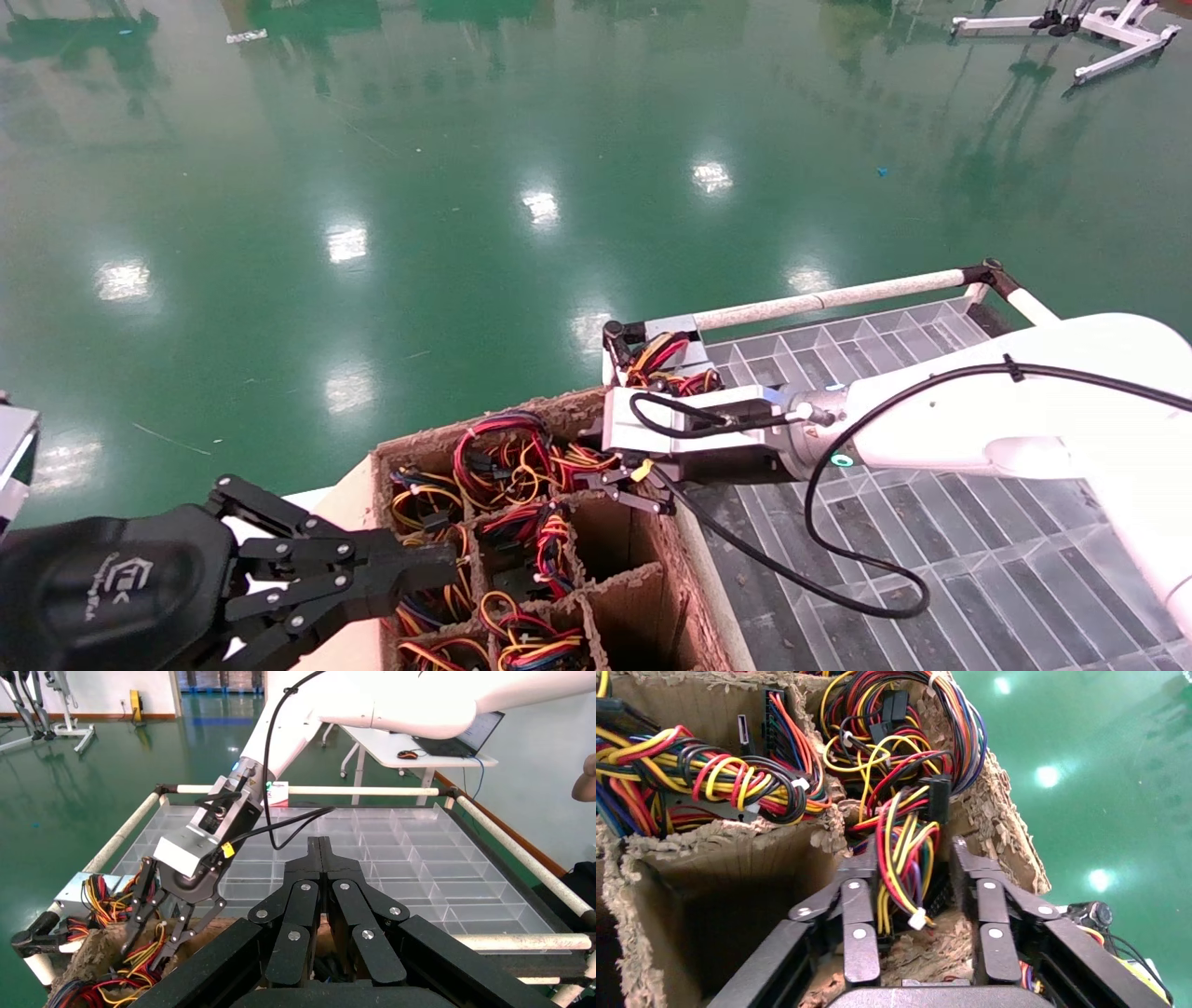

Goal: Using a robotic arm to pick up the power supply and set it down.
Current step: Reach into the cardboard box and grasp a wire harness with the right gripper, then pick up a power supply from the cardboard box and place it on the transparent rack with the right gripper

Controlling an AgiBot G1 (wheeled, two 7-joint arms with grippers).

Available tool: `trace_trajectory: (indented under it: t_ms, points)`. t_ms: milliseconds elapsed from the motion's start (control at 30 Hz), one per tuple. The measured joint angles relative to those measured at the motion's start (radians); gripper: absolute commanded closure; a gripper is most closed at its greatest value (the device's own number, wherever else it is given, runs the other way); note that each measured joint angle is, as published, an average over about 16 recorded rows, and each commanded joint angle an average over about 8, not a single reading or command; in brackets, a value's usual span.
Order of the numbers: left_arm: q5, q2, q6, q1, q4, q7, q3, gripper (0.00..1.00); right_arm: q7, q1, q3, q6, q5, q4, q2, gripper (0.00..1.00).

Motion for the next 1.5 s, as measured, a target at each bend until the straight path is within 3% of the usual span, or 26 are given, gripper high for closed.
trace_trajectory:
  t_ms: [233,300,867,1200,1500]
  points:
    - [0.0,0.0,0.0,0.0,0.0,0.0,0.0,0.09,0.003,-0.001,-0.001,-0.013,0.001,0.006,0.011,1.0]
    - [0.0,0.0,0.0,0.0,0.0,0.0,0.0,0.0,0.005,-0.001,0.0,-0.018,0.003,0.01,0.015,1.0]
    - [0.0,0.0,0.0,0.0,0.0,0.0,0.0,0.0,0.07,0.005,0.049,-0.075,0.077,0.125,0.106,1.0]
    - [0.0,0.0,0.0,0.0,0.0,0.0,0.0,0.0,0.176,0.0,0.139,-0.095,0.195,0.314,0.23,1.0]
    - [0.0,0.0,0.0,0.0,0.0,0.0,0.0,0.0,0.283,-0.013,0.24,-0.056,0.289,0.519,0.368,1.0]
